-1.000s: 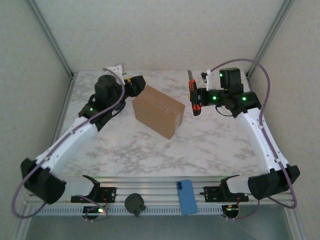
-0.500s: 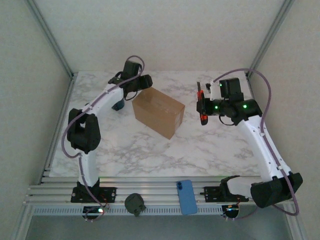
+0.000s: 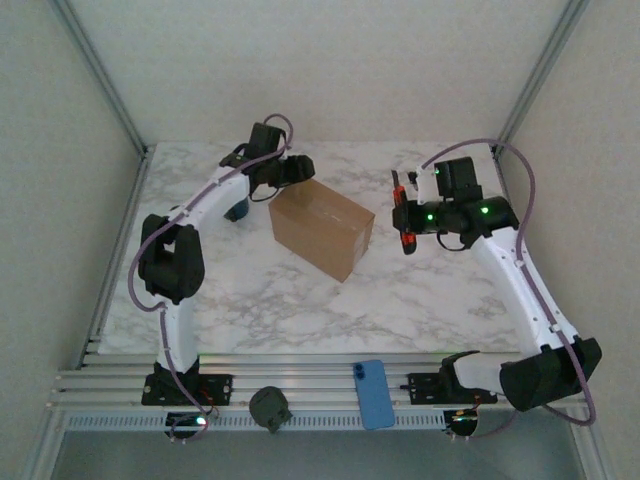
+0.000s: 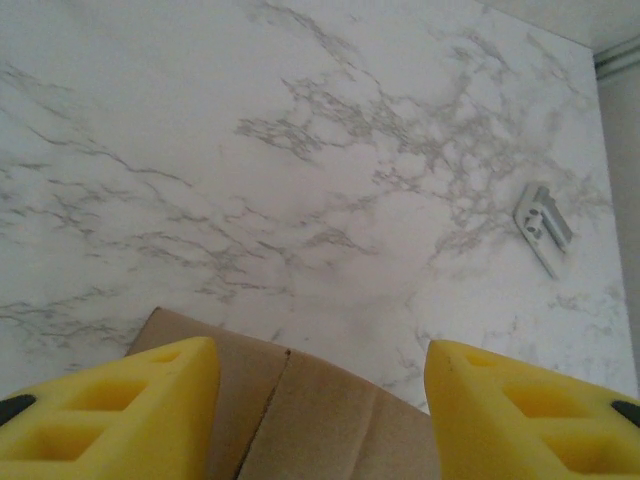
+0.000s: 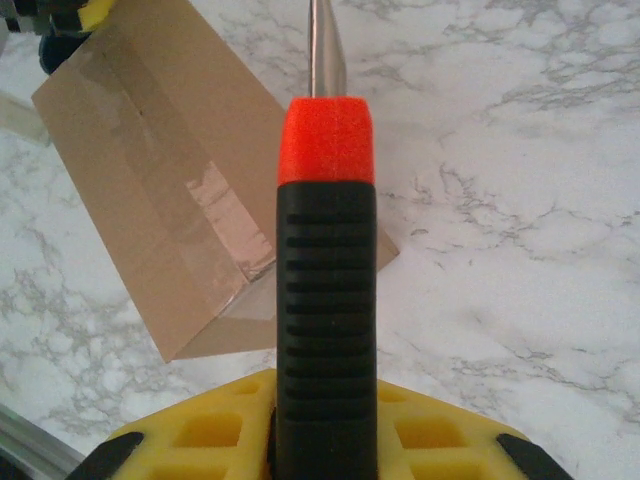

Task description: Unpack the express box

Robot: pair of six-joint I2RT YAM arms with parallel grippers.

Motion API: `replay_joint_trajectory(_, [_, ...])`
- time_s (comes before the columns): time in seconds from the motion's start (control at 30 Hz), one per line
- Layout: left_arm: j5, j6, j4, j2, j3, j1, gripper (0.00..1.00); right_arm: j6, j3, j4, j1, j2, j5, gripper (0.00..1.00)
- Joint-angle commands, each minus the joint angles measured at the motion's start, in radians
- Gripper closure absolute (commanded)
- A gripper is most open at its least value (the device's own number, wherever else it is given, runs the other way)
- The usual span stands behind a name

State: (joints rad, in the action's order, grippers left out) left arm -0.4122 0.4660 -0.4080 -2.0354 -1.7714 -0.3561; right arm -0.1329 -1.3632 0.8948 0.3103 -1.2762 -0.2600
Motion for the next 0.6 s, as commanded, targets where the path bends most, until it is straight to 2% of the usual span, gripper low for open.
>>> replay_joint_trajectory(0.0, [-0.080,0.027,0.020,0.030,0.034,-0.019,0.45,0.055,-0.055,0.042,-0.002,-0.011,-0.052,1.00])
replay_joint_trajectory(0.33, [-0.127,0.041,0.069,0.059,0.061,-0.053,0.44,0.198,-0.230,0.233,0.074,-0.117,-0.038,1.00])
replay_joint_trajectory(0.43, [-0.058,0.025,0.064,0.084,0.047,-0.049,0.43,0.243,-0.322,0.323,0.108,-0.190,0.026,1.00])
replay_joint_trajectory(0.57, [0.116,-0.017,-0.010,0.130,-0.031,-0.035,0.40,0.281,-0.462,0.438,0.143,-0.292,0.122,1.00])
